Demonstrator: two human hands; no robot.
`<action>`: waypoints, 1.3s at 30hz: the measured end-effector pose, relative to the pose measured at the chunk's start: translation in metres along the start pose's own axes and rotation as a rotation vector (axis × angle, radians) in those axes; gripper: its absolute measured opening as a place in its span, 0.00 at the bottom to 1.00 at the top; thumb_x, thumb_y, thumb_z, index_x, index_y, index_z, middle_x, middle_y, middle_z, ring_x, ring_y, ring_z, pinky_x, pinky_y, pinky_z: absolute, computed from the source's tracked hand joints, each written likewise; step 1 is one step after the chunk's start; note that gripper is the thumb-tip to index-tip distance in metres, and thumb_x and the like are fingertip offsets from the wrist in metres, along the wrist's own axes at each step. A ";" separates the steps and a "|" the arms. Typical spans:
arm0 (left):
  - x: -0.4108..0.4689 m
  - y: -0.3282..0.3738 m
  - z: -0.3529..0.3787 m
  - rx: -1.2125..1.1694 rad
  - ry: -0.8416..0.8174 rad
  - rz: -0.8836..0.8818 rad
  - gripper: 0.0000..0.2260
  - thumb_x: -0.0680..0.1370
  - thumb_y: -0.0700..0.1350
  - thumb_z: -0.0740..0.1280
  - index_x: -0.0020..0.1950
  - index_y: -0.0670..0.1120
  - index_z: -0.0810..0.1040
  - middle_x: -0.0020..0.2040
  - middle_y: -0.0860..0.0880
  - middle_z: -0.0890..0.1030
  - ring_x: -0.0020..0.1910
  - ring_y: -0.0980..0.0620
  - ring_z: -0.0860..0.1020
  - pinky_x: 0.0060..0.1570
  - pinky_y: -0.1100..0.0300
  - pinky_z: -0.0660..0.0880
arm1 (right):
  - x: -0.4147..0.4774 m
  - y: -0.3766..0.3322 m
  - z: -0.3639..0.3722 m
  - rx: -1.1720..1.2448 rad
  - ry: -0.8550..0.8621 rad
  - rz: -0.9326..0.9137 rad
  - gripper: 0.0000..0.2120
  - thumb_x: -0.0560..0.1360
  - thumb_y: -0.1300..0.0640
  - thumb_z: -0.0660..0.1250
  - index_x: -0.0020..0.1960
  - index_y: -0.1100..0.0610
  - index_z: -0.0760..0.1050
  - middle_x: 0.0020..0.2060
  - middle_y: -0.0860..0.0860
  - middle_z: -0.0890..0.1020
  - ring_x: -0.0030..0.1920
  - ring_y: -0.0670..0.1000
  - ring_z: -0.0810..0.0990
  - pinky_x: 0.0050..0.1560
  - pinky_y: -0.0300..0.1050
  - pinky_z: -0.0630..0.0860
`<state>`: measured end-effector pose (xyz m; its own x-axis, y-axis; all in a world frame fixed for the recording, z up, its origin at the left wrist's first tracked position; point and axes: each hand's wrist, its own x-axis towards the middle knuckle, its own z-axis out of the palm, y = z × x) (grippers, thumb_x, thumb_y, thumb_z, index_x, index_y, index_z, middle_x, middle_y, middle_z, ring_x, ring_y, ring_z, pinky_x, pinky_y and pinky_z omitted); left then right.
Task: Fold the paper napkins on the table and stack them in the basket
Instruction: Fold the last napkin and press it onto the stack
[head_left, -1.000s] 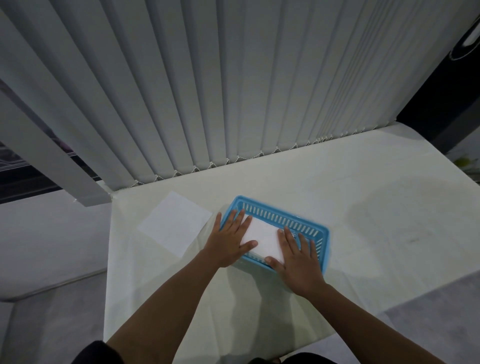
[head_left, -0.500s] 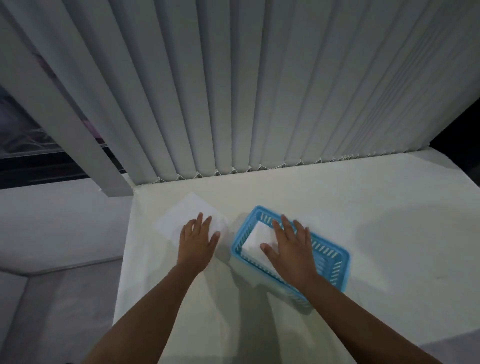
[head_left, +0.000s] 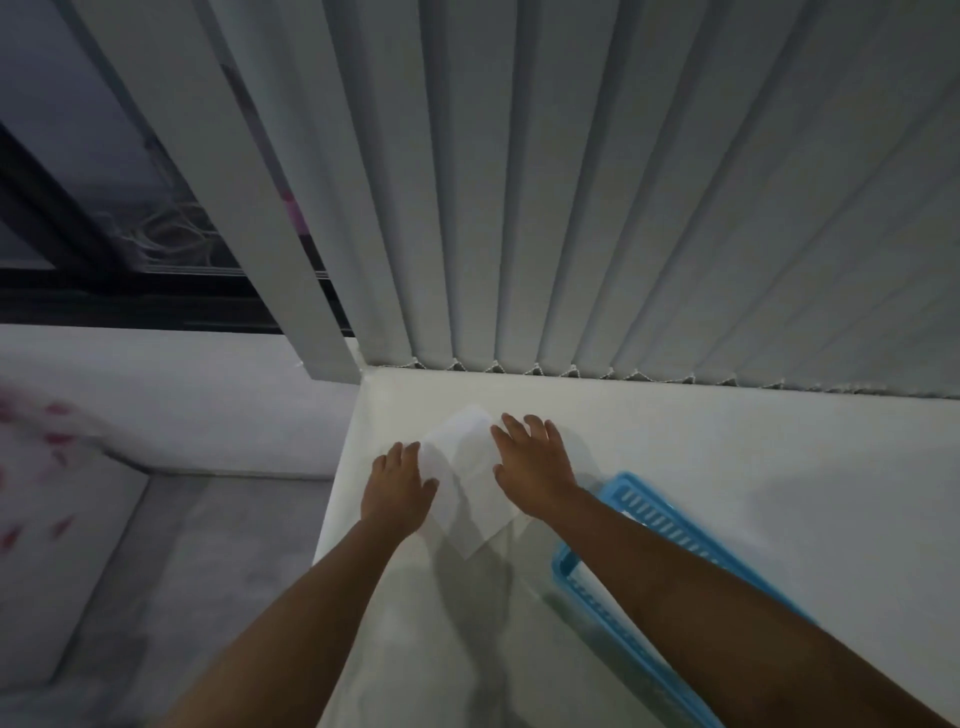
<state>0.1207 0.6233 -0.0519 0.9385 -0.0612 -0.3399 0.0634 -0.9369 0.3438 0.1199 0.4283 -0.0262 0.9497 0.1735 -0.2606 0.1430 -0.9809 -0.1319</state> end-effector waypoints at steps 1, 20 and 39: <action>0.005 -0.001 0.000 -0.010 -0.002 -0.002 0.27 0.79 0.53 0.61 0.75 0.45 0.59 0.76 0.45 0.62 0.74 0.42 0.60 0.73 0.49 0.60 | 0.010 -0.001 0.003 -0.013 -0.023 -0.012 0.26 0.79 0.52 0.56 0.75 0.55 0.57 0.77 0.52 0.56 0.75 0.59 0.54 0.75 0.57 0.47; 0.038 0.000 0.005 -0.264 0.096 0.006 0.06 0.78 0.43 0.61 0.48 0.46 0.77 0.45 0.49 0.77 0.46 0.48 0.77 0.45 0.57 0.75 | 0.090 -0.004 0.001 0.102 0.055 -0.188 0.11 0.76 0.57 0.59 0.55 0.53 0.78 0.60 0.51 0.78 0.62 0.56 0.71 0.66 0.49 0.61; -0.032 -0.003 0.033 -0.078 -0.084 0.314 0.30 0.68 0.65 0.56 0.69 0.56 0.63 0.74 0.55 0.63 0.73 0.52 0.60 0.75 0.48 0.53 | -0.011 0.036 0.008 -0.013 -0.069 -0.149 0.18 0.76 0.60 0.58 0.62 0.49 0.77 0.63 0.46 0.78 0.67 0.49 0.68 0.74 0.48 0.49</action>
<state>0.0794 0.6169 -0.0708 0.8853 -0.3740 -0.2762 -0.1959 -0.8388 0.5079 0.1125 0.3915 -0.0353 0.8963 0.3227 -0.3040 0.2853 -0.9447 -0.1618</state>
